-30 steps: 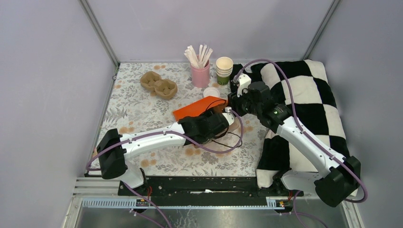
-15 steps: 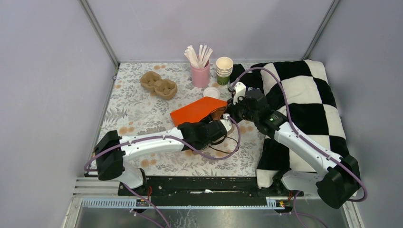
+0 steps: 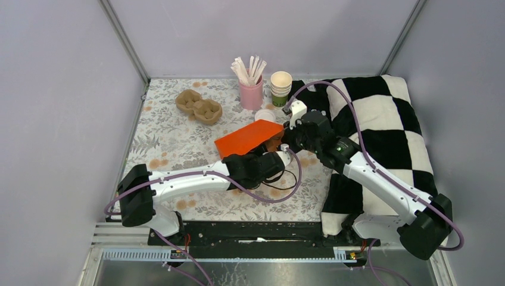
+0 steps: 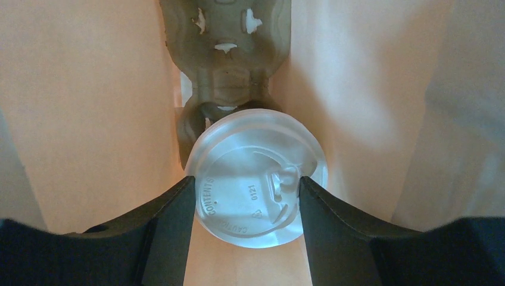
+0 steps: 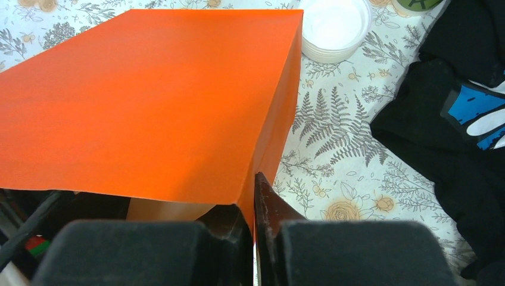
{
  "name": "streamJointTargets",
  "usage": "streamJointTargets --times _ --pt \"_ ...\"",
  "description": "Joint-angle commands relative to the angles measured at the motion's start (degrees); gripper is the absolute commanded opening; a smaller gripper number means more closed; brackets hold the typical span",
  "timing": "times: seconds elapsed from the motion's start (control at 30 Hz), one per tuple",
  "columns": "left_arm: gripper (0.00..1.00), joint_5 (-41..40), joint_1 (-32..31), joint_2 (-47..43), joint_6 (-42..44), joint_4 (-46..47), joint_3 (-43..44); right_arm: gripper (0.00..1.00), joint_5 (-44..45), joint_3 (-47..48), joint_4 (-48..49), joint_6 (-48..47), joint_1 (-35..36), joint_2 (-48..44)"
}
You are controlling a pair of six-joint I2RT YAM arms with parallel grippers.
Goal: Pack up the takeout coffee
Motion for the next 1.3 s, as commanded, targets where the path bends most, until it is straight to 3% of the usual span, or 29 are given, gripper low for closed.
streamJointTargets --times 0.0,0.43,0.7,1.0,1.27 --pt "0.39 -3.44 -0.15 -1.09 1.42 -0.41 2.53 0.07 3.67 6.13 -2.24 1.19 1.68 0.97" --pt "0.39 -6.47 1.69 -0.78 7.32 5.42 0.49 0.08 -0.67 5.58 -2.3 1.79 2.04 1.35" --pt "0.39 -1.38 5.01 -4.37 13.04 13.83 -4.42 0.08 -2.43 5.6 -2.51 2.4 2.06 1.36" --pt "0.39 5.89 6.99 -2.61 12.09 13.17 -2.87 0.08 -2.09 4.8 -2.73 1.67 1.83 1.06" --pt "0.38 9.17 9.39 -2.15 11.19 13.21 -2.52 0.08 -6.27 2.54 -1.07 2.61 -2.48 0.45"
